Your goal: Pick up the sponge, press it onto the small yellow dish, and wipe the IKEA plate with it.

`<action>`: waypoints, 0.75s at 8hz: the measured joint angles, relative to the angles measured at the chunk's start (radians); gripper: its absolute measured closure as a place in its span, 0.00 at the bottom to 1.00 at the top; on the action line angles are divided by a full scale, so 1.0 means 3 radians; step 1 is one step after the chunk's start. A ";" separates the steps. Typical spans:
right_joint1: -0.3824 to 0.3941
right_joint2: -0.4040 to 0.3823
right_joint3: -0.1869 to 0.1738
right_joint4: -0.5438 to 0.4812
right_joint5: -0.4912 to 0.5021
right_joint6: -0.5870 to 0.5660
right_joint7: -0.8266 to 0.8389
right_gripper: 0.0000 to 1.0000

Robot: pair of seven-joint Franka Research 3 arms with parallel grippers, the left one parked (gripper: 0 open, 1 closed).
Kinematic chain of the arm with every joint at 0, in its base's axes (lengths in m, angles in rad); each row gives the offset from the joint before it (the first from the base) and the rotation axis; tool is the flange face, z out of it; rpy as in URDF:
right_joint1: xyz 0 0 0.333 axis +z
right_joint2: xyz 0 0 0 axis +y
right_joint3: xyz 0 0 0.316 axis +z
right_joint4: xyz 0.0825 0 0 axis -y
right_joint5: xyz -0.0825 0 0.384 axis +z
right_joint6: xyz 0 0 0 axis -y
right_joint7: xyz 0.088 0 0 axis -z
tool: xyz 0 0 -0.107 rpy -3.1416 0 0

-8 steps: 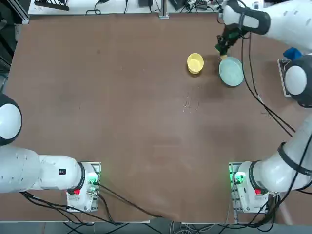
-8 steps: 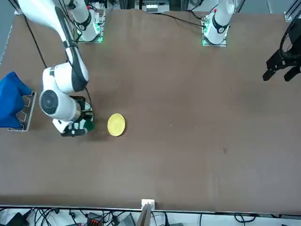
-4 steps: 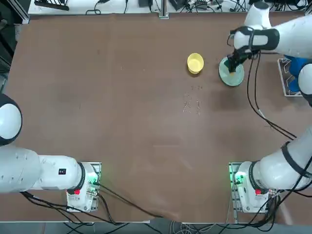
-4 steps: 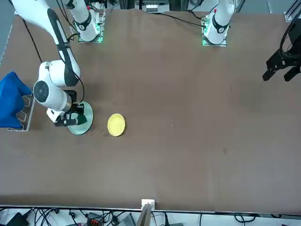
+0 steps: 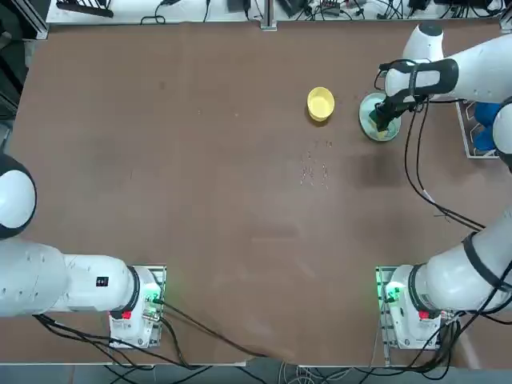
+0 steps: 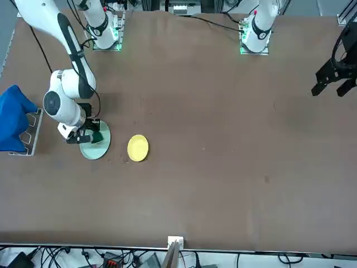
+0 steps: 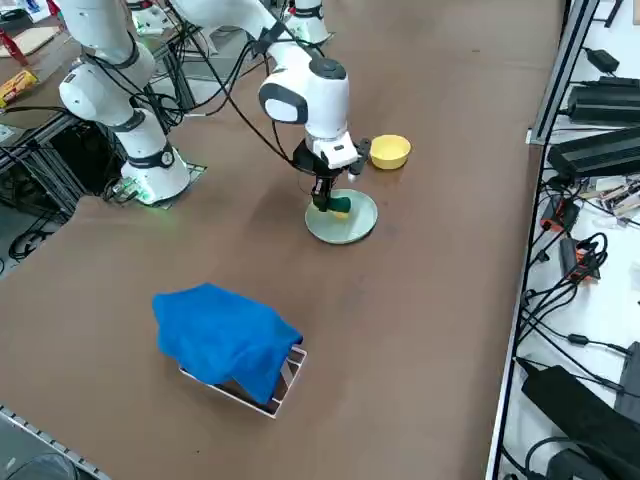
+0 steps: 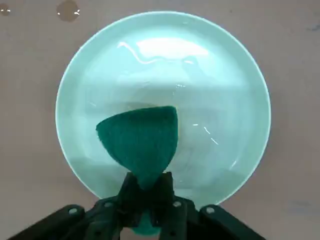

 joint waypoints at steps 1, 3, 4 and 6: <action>-0.0023 -0.0010 0.0000 -0.0023 0.0000 0.0000 0.0000 0.90; -0.0126 -0.0024 0.0000 -0.0080 0.0000 0.0000 -0.0114 0.90; -0.0187 -0.0024 0.0000 -0.0096 0.0000 0.0000 -0.0205 0.90; -0.0342 -0.0012 -0.0001 -0.0100 0.0000 0.0047 -0.0471 0.90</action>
